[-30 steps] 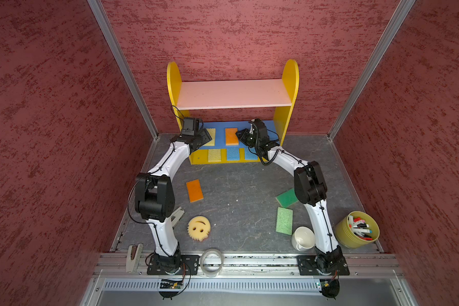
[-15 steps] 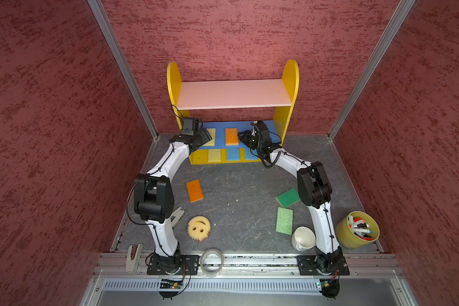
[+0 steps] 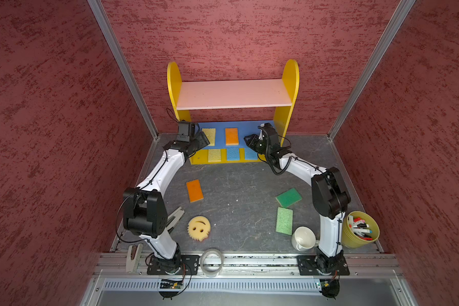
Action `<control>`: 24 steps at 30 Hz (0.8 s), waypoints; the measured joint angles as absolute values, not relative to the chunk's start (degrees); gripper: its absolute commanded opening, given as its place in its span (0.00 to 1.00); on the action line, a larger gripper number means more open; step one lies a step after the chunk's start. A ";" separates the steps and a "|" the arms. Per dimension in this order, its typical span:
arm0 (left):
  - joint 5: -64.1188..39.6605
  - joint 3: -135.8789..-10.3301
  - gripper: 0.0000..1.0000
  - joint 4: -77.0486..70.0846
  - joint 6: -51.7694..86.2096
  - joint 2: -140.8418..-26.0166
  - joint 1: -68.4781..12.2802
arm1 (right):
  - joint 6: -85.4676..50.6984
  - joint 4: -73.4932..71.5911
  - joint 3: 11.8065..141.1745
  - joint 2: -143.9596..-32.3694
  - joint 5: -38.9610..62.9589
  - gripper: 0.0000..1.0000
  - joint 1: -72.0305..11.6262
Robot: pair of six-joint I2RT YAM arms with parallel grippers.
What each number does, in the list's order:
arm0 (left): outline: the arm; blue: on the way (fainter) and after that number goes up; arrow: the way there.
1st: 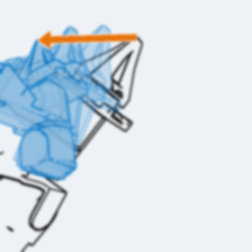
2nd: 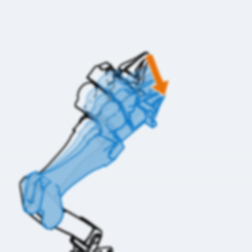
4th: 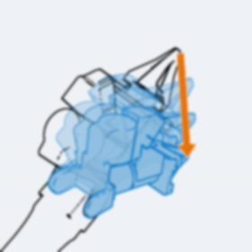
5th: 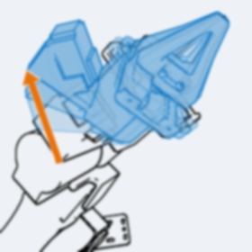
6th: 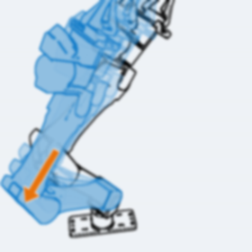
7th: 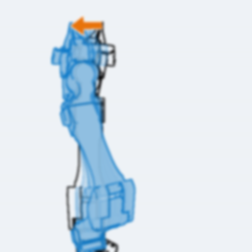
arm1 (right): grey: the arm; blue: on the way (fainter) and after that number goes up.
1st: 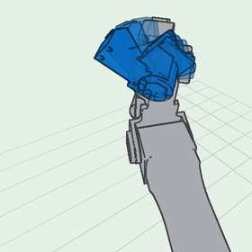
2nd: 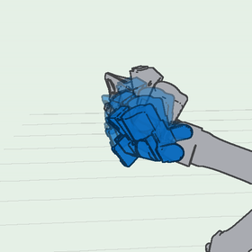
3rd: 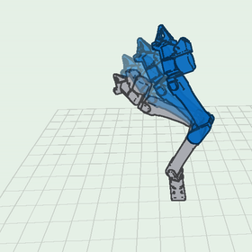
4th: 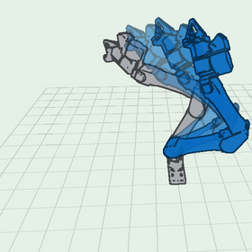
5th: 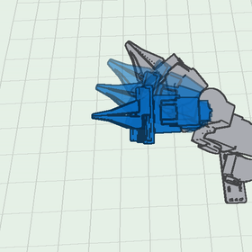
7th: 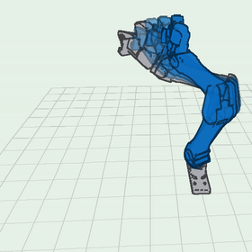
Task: Arrange cleaning sponges on a shelf
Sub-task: Pick up the cleaning sponge from the bottom-center of the table.
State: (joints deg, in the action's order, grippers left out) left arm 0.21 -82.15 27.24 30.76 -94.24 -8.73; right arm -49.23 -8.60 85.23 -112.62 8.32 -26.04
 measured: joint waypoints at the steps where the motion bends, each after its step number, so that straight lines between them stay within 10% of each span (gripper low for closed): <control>1: 0.25 -80.82 0.75 27.44 30.76 -93.01 -8.82 | -48.93 -9.19 82.81 -110.19 8.25 0.34 -26.04; 12: 4.38 -68.73 0.74 29.95 31.62 -84.01 -34.59 | -38.52 0.51 65.98 -88.05 3.79 0.42 -26.37; 24: 0.97 -69.01 0.75 26.65 39.40 -98.98 -56.42 | -32.47 17.82 57.82 -67.64 1.61 0.68 -23.35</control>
State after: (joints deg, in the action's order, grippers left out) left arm 0.97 -69.01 26.65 39.40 -98.98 -56.42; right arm -32.47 17.82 57.82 -67.64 1.61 -23.35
